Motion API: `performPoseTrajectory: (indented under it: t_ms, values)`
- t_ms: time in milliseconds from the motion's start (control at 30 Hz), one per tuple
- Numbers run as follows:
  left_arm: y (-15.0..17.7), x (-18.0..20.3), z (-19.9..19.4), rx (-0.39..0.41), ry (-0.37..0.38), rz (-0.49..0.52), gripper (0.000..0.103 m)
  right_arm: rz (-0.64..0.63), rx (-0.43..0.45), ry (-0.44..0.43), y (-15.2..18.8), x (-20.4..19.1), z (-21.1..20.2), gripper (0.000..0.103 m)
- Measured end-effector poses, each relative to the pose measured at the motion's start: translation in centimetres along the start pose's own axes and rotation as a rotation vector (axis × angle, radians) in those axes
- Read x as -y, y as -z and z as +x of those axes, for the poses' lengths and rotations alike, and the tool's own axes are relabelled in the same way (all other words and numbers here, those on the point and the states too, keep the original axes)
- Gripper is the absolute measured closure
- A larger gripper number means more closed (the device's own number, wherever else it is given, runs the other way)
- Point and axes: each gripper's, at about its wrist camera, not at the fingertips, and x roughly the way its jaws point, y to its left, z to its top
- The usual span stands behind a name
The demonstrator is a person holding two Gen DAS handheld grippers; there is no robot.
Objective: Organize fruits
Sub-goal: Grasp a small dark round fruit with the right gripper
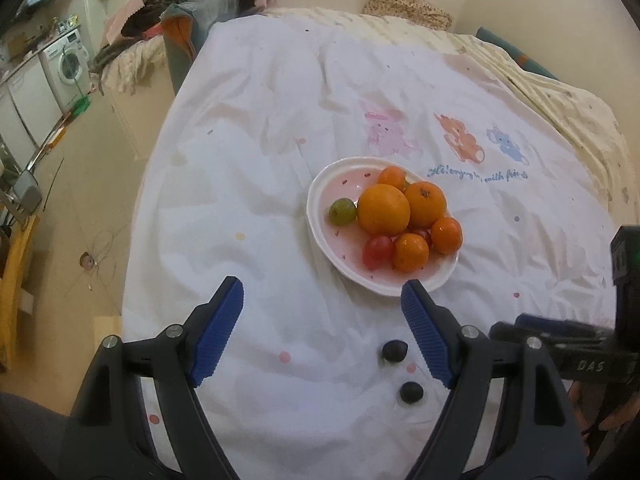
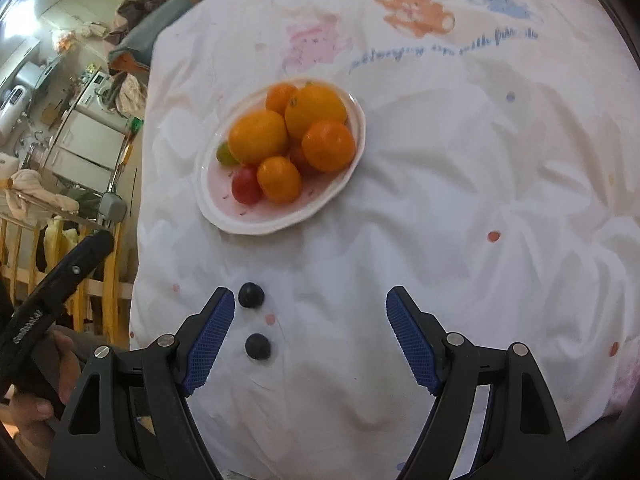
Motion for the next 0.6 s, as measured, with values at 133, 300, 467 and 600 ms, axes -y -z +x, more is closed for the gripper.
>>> performPoseTrajectory:
  t_ms: [133, 300, 467, 600]
  values:
    - [-0.2, -0.7, 0.4, -0.008, -0.007, -0.032, 0.019, 0.014, -0.031, -0.004, 0.1, 0.4, 1.0, 0.022]
    - [-0.3, -1.9, 0.8, -0.026, -0.013, -0.085, 0.019, -0.028, -0.111, -0.047, 0.6, -0.7, 2.8, 0.028]
    - [-0.3, -2.5, 1.3, -0.052, -0.002, -0.111, 0.019, -0.180, -0.221, -0.057, 2.0, -4.0, 5.5, 0.050]
    - [-0.3, -2.5, 1.4, -0.056, 0.001, -0.114, 0.019, -0.329, -0.263, -0.003, 3.6, -6.5, 7.5, 0.067]
